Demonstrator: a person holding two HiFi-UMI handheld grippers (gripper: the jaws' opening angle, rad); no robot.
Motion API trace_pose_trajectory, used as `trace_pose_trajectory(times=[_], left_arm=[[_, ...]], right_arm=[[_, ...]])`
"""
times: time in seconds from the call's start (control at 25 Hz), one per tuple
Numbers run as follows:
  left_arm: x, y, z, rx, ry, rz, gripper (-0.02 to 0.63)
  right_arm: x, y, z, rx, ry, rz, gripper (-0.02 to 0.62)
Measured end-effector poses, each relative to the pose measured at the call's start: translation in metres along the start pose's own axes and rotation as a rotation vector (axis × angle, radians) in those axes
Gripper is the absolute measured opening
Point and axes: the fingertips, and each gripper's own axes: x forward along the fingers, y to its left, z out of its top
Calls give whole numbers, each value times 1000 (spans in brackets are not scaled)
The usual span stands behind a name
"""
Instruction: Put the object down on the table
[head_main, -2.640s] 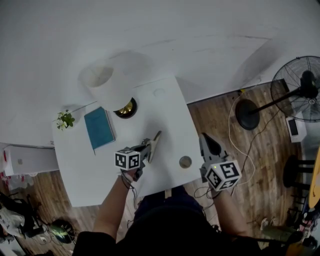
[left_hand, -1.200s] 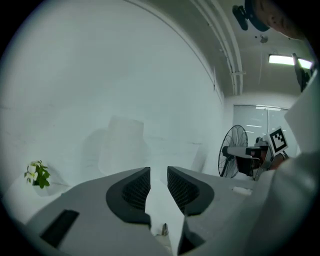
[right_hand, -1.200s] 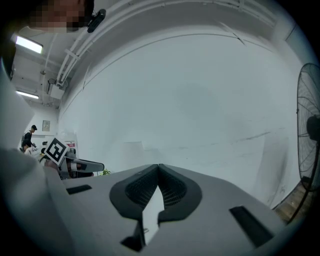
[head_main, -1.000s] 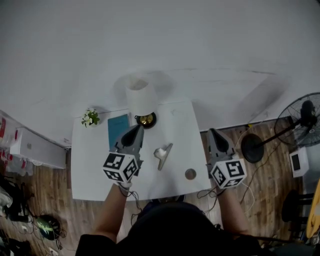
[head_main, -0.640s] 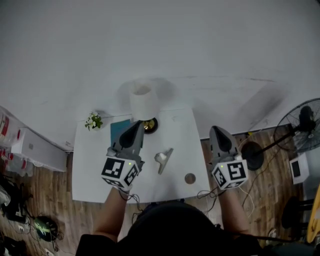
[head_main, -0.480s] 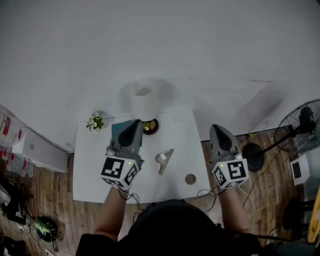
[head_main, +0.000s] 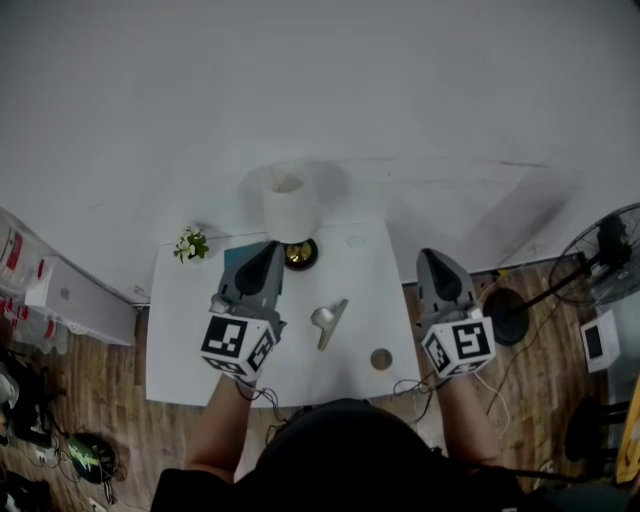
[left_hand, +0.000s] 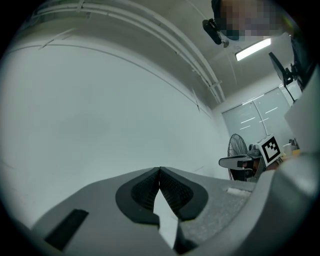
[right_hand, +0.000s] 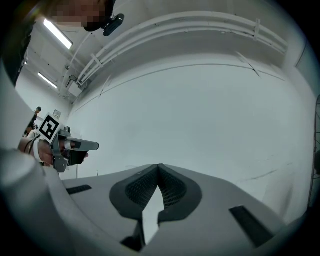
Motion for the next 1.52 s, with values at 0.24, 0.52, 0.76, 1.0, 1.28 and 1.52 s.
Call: trace_pose_trajectory(times=[0.24, 0.52, 0.76, 1.0, 1.28, 1.52], left_arm=[[2, 0, -6, -6, 12, -7, 5], [4, 1, -10, -7, 18, -5, 5], [5, 1, -14, -3, 29, -7, 5], [7, 2, -19, -3, 36, -7, 5], [8, 1, -20, -5, 42, -11, 5], [9, 0, -25, -10, 51, -12, 5]], right_arm=[[1, 0, -4, 0, 10, -3, 5], [1, -2, -7, 5, 12, -7, 5], [2, 0, -9, 18, 3, -1, 5], [4, 0, -11, 21, 4, 3, 5], [5, 1, -12, 21, 9, 6, 5], [4, 1, -18, 31, 17, 9, 5]])
